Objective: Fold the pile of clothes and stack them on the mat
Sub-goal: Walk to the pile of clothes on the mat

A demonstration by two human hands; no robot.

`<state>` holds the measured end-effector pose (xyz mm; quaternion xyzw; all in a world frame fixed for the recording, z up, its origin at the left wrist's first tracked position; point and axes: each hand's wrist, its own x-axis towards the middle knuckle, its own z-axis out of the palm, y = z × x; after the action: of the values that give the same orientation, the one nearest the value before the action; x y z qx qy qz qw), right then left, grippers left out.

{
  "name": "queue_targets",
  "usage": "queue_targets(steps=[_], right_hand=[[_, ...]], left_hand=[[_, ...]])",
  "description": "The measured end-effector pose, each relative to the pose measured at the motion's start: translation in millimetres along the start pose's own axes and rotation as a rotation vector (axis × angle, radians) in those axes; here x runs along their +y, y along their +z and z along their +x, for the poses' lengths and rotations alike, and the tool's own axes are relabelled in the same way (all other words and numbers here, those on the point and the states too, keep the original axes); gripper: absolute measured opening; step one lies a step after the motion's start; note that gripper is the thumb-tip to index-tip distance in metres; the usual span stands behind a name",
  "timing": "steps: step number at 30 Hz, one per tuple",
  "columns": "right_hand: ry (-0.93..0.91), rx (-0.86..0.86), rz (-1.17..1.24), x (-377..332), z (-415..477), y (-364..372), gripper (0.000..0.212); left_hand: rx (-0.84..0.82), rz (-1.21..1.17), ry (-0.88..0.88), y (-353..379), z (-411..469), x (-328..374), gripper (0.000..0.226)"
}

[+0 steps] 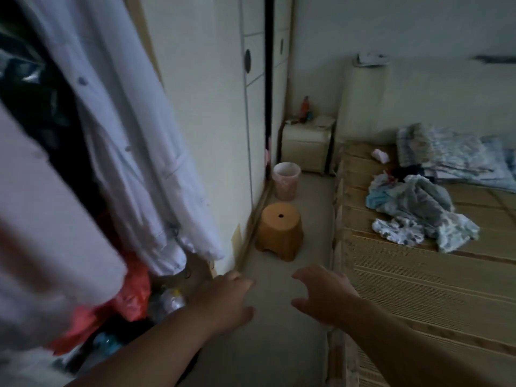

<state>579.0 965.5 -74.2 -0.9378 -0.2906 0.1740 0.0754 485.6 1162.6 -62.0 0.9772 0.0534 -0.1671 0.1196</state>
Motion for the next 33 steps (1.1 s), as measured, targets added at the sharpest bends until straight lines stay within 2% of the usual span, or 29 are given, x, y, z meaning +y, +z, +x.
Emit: queue_targets(steps=[5, 11, 16, 22, 28, 33], right_hand=[[0.094, 0.024, 0.059, 69, 70, -45, 0.058], [0.209, 0.069, 0.095, 149, 124, -99, 0.055], [0.302, 0.069, 0.164, 193, 154, -118, 0.043], [0.407, 0.072, 0.159, 239, 209, -135, 0.052], [0.536, 0.122, 0.191, 279, 298, -162, 0.044], [0.596, 0.149, 0.235, 303, 357, -185, 0.054]], left_hand=[[0.0, 0.014, 0.077, -50, 122, 35, 0.066], [-0.012, 0.018, 0.203, -89, 231, 83, 0.063], [-0.03, 0.144, 0.294, -104, 308, 102, 0.059], [-0.039, 0.206, 0.366, -121, 415, 119, 0.063], [-0.088, 0.186, 0.481, -163, 534, 126, 0.063], [-0.108, 0.203, 0.59, -204, 611, 146, 0.061]])
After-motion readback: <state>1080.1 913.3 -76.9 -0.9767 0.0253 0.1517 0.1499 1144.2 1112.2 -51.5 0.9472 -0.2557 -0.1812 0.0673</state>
